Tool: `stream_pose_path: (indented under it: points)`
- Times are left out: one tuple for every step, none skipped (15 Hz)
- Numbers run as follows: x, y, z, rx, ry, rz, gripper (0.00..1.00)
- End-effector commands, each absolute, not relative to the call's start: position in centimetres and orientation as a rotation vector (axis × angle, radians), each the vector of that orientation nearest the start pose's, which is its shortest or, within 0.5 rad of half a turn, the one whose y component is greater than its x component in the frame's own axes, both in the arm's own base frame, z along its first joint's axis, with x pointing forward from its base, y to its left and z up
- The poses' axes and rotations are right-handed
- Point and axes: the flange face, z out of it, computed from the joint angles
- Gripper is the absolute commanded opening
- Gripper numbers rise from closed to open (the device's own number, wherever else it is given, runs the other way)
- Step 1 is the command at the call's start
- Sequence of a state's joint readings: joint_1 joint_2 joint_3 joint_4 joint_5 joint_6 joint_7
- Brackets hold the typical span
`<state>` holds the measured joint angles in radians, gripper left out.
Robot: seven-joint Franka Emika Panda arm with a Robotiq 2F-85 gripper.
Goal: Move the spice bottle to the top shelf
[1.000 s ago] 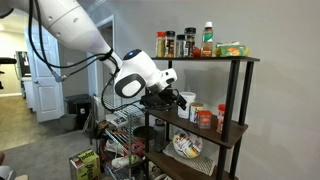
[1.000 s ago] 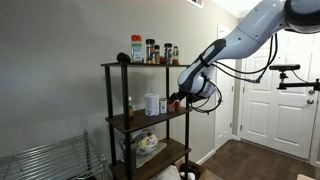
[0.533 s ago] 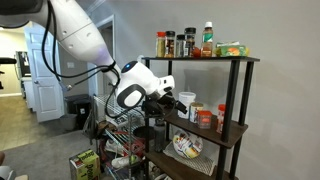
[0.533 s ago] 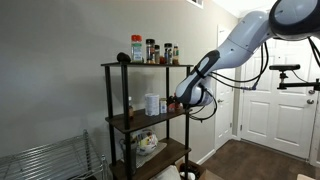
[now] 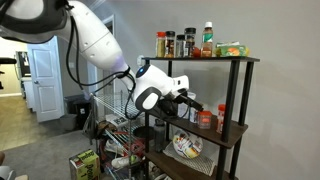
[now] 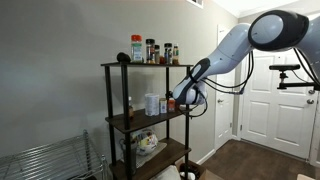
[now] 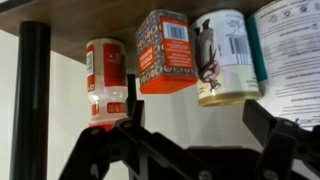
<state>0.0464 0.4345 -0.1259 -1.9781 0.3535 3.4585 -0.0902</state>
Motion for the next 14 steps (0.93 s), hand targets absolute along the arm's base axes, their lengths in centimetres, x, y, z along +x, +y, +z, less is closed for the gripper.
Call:
stream_pose_path:
  points:
    - [67.4,-10.1,37.2,-2.701,0.565,-1.637,1.00]
    - [67.5,-10.6,36.5,-2.717,0.576,-1.634,1.00]
    - [67.3,-11.1,35.7,-2.737,0.590,-1.623,1.00]
    - [67.3,-11.5,35.0,-2.751,0.607,-1.615,1.00]
    - [67.3,-11.8,34.4,-2.760,0.623,-1.608,1.00]
    - [67.2,-12.0,33.7,-2.769,0.634,-1.597,1.00]
    - [67.3,-12.1,33.5,-2.769,0.642,-1.603,1.00]
    - [67.4,-12.0,33.6,-2.762,0.644,-1.607,1.00]
    - [67.5,-11.9,33.7,-2.760,0.642,-1.608,1.00]
    - [67.6,-11.7,33.7,-2.756,0.637,-1.607,1.00]
    - [67.7,-11.5,33.7,-2.753,0.632,-1.606,1.00]
    - [67.8,-10.8,34.3,-2.735,0.599,-1.603,1.00]
    - [68.1,-10.4,35.0,-2.717,0.573,-1.611,1.00]
    - [68.9,-9.4,36.5,-2.679,0.539,-1.637,1.00]
